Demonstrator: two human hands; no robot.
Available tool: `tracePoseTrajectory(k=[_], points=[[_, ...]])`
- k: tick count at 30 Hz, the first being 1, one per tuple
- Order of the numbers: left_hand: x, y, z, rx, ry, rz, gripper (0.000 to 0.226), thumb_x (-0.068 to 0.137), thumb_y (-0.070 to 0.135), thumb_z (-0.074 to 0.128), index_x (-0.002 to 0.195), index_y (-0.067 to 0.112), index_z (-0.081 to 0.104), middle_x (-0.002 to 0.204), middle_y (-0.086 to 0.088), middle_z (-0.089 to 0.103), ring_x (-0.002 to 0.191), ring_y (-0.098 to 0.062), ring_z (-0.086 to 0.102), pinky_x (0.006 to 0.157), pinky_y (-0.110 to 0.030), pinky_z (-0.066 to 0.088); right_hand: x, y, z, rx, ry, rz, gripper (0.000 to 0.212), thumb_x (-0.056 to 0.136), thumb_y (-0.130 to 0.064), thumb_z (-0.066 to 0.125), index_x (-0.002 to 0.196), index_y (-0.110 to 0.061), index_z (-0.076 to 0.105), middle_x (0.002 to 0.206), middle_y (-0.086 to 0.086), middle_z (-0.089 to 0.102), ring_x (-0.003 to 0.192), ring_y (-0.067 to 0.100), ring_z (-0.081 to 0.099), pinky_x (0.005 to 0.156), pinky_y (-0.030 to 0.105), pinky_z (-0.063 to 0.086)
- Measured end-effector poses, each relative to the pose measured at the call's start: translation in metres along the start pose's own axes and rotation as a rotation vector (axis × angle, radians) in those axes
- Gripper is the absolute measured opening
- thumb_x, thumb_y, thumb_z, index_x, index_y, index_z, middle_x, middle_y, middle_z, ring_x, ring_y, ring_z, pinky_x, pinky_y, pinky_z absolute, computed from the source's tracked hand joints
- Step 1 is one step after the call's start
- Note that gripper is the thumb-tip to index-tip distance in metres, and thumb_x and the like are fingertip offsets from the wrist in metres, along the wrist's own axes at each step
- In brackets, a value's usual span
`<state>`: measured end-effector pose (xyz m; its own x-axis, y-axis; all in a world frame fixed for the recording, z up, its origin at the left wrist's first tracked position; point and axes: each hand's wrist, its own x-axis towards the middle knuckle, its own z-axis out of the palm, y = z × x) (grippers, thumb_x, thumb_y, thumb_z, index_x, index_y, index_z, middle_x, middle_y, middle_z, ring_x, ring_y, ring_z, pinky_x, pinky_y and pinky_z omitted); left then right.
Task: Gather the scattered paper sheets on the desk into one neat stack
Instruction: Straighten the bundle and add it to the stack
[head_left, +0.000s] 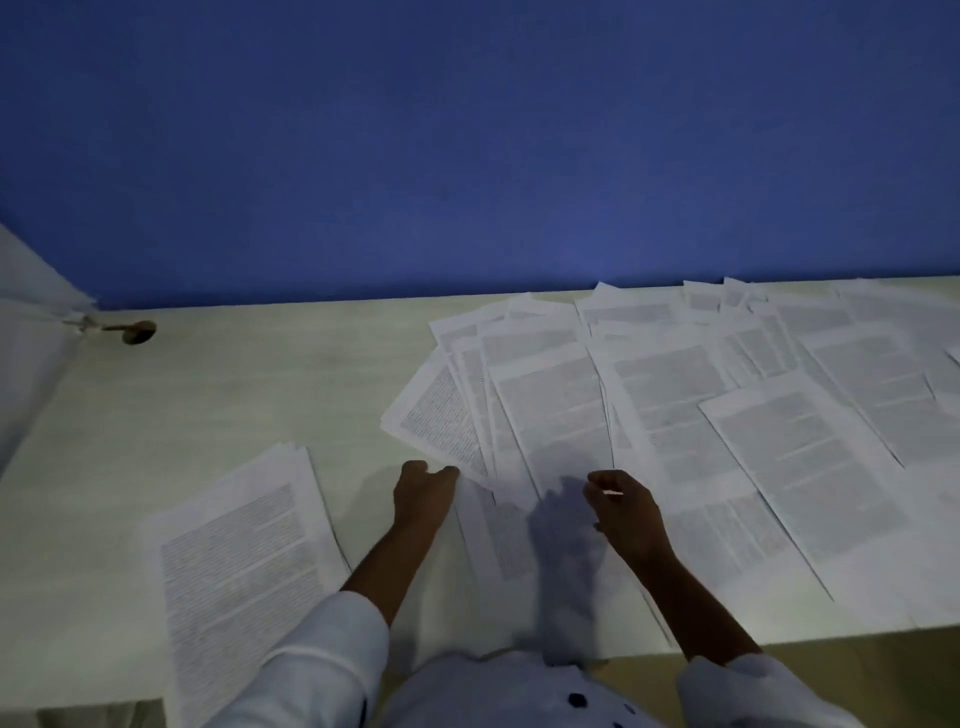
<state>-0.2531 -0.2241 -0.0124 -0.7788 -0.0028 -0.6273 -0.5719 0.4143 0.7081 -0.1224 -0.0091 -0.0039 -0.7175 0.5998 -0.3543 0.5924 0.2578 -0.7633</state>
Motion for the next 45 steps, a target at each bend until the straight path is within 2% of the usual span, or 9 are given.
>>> tracePoseTrajectory(k=[5, 11, 14, 20, 24, 31, 35, 39, 45], points=[[0.016, 0.03, 0.033, -0.114, 0.115, -0.039, 0.042, 0.072, 0.028, 0.069, 0.1, -0.003, 0.065, 0.098, -0.013, 0.07, 0.083, -0.026, 0.065, 0.055, -0.021, 0.041, 0.051, 0.001, -0.01, -0.234, -0.144, -0.068, 0.035, 0.087, -0.018, 0.068, 0.118, -0.003, 0.062, 0.111, 0.008, 0.063, 0.097, 0.02, 0.059, 0.081, 0.023, 0.04], [0.045, 0.055, 0.051, -0.257, 0.181, -0.189, 0.051, 0.079, 0.029, 0.076, 0.116, -0.004, 0.062, 0.107, -0.014, 0.065, 0.093, -0.028, 0.063, 0.076, -0.031, 0.053, 0.09, 0.012, -0.017, -0.224, -0.298, -0.013, 0.032, 0.082, -0.032, 0.071, 0.103, -0.009, 0.061, 0.098, 0.013, 0.064, 0.079, 0.024, 0.064, 0.063, 0.035, 0.055], [0.045, 0.065, 0.053, -0.367, 0.12, -0.214, 0.045, 0.08, 0.029, 0.077, 0.113, 0.0, 0.065, 0.09, -0.009, 0.066, 0.076, -0.022, 0.06, 0.062, -0.027, 0.048, 0.091, 0.003, -0.028, -0.122, -0.389, 0.007, 0.017, 0.089, -0.021, 0.066, 0.091, -0.005, 0.06, 0.082, 0.012, 0.063, 0.064, 0.022, 0.061, 0.046, 0.032, 0.053], [0.031, 0.067, 0.083, -0.483, -0.086, -0.111, 0.04, 0.079, 0.011, 0.078, 0.117, 0.003, 0.067, 0.116, -0.014, 0.07, 0.1, -0.027, 0.07, 0.087, -0.038, 0.057, 0.102, 0.01, -0.038, 0.051, -0.458, 0.083, 0.024, 0.092, -0.022, 0.063, 0.101, 0.0, 0.063, 0.088, 0.016, 0.068, 0.071, 0.018, 0.065, 0.059, 0.031, 0.056], [0.023, 0.058, 0.117, -0.395, -0.08, -0.106, 0.046, 0.077, 0.01, 0.08, 0.119, -0.003, 0.064, 0.117, -0.009, 0.068, 0.093, -0.012, 0.069, 0.069, -0.014, 0.054, 0.109, 0.014, -0.038, 0.143, -0.46, 0.133, 0.013, 0.092, -0.024, 0.064, 0.097, -0.012, 0.065, 0.092, 0.008, 0.07, 0.074, 0.019, 0.069, 0.064, 0.035, 0.057], [0.031, 0.062, 0.105, -0.414, -0.085, -0.123, 0.046, 0.079, -0.008, 0.072, 0.124, -0.005, 0.059, 0.126, -0.016, 0.063, 0.11, -0.028, 0.063, 0.104, -0.045, 0.044, 0.112, 0.008, -0.044, 0.243, -0.377, 0.158, 0.014, 0.092, -0.026, 0.063, 0.105, -0.019, 0.062, 0.094, 0.003, 0.07, 0.074, 0.02, 0.07, 0.054, 0.027, 0.054], [0.032, 0.065, 0.06, -0.419, -0.07, -0.062, 0.046, 0.08, -0.011, 0.069, 0.124, -0.004, 0.06, 0.123, -0.017, 0.064, 0.106, -0.031, 0.065, 0.099, -0.046, 0.048, 0.111, 0.016, -0.052, 0.066, -0.141, 0.054, 0.016, 0.091, -0.03, 0.06, 0.084, -0.016, 0.064, 0.076, 0.004, 0.068, 0.07, 0.021, 0.066, 0.069, 0.042, 0.057], [0.024, 0.06, 0.004, -0.472, -0.134, 0.017, 0.048, 0.082, -0.014, 0.062, 0.128, -0.004, 0.056, 0.121, -0.015, 0.064, 0.093, -0.021, 0.069, 0.08, -0.033, 0.055, 0.109, 0.012, -0.053, -0.077, -0.195, -0.022, 0.038, 0.092, -0.039, 0.058, 0.062, -0.015, 0.055, 0.055, 0.002, 0.055, 0.052, 0.014, 0.053, 0.065, 0.044, 0.055], [0.013, 0.051, -0.055, -0.403, -0.252, 0.138, 0.051, 0.074, 0.004, 0.075, 0.123, 0.014, 0.064, 0.124, -0.008, 0.067, 0.116, -0.029, 0.062, 0.105, -0.048, 0.043, 0.082, -0.047, -0.043, 0.347, -0.49, 0.073, 0.05, 0.08, -0.057, 0.064, 0.115, -0.02, 0.064, 0.104, 0.006, 0.073, 0.093, 0.02, 0.071, 0.081, 0.035, 0.058]])
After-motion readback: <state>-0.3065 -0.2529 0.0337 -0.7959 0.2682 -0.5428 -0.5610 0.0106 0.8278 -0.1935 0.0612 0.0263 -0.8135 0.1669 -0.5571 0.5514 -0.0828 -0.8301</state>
